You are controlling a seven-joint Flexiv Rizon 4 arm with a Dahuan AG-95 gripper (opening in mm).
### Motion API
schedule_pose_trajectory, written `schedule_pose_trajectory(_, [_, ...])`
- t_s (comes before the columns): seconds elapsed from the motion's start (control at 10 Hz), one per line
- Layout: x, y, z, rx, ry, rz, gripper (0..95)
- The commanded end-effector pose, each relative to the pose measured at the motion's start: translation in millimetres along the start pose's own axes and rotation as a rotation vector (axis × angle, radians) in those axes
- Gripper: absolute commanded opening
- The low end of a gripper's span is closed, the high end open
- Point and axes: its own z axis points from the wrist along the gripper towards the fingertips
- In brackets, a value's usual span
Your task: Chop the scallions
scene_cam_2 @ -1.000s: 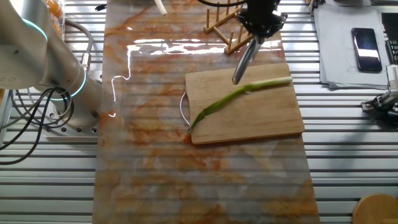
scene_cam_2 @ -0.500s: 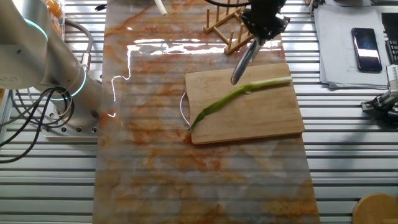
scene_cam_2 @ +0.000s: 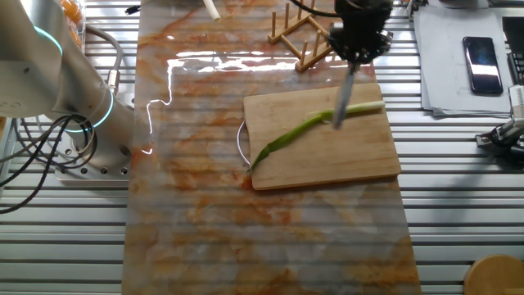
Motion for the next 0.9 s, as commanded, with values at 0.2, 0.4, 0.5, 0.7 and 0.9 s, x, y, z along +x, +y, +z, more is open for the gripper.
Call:
schedule_pose_trajectory(0.2, [32.8,-21.8,27.2,0.016,-0.165,-0.540,0.0])
schedule_pose_trajectory(0.4, [34.6,-24.5,31.0,-0.005,-0.183,-0.551,0.0])
schedule_pose_trajectory(0.5, [33.9,-27.3,33.4,-0.033,-0.190,-0.543,0.0])
schedule_pose_trajectory(0.7, [34.7,-29.7,40.6,-0.095,-0.256,-0.532,0.0])
schedule_pose_trajectory(0.9, [32.6,-29.1,38.8,-0.109,-0.232,-0.521,0.0])
